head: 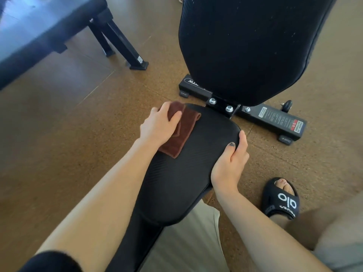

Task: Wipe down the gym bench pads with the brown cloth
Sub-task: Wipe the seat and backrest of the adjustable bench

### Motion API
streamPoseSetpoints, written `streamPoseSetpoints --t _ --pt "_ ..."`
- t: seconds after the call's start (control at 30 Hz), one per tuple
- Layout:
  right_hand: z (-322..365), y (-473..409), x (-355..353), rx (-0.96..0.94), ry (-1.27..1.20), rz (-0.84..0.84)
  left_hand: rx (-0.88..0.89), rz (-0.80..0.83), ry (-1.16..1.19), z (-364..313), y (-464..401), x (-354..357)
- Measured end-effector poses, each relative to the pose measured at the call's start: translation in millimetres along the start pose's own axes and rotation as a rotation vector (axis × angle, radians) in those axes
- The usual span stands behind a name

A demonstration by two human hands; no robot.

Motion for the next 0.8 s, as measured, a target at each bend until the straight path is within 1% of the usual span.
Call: streamPoseSetpoints --t 0.07,0.2,0.3,0.4,0.5,0.57,0.63,0.7,0.8 --pt "2 1 0 -0.005 0.008 -0.007 -0.045 -0.002 0.058 19 37 6" --pt "1 2 2 0.009 0.008 -0.019 -0.16 -0.049 0.049 55 127 27" --pt "-1 1 6 0.018 -0.002 -0.037 -0.198 -0.067 0.09 64 159 36" --pt "-4 0 7 0.003 0.001 -0.045 -0.172 -0.108 0.057 56 144 31" --pt "-7 -2 7 0.003 0.008 -0.043 -0.114 -0.128 -0.027 29 82 22" --pt "-5 -1 6 0.001 0.015 -0.034 -0.096 -0.117 -0.006 5 36 14" --pt "-4 -3 5 0.0 0.012 -0.033 -0.095 -0.103 0.015 -7 13 10" --pt "-4 -1 5 0.003 0.002 -0.037 -0.093 -0.085 0.007 3 29 11" --pt "-3 -1 8 0.0 -0.005 -0.053 -0.128 -0.077 0.021 38 92 21"
Point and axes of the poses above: each hand's wrist, its own y-axis away from the middle knuckle, its own x-axis out of the palm, z = x × y, the point moved 1 cm from there along -y, towards the middle knuckle, and after that the axes turned 12 degrees about z, right-handed, at the moved point
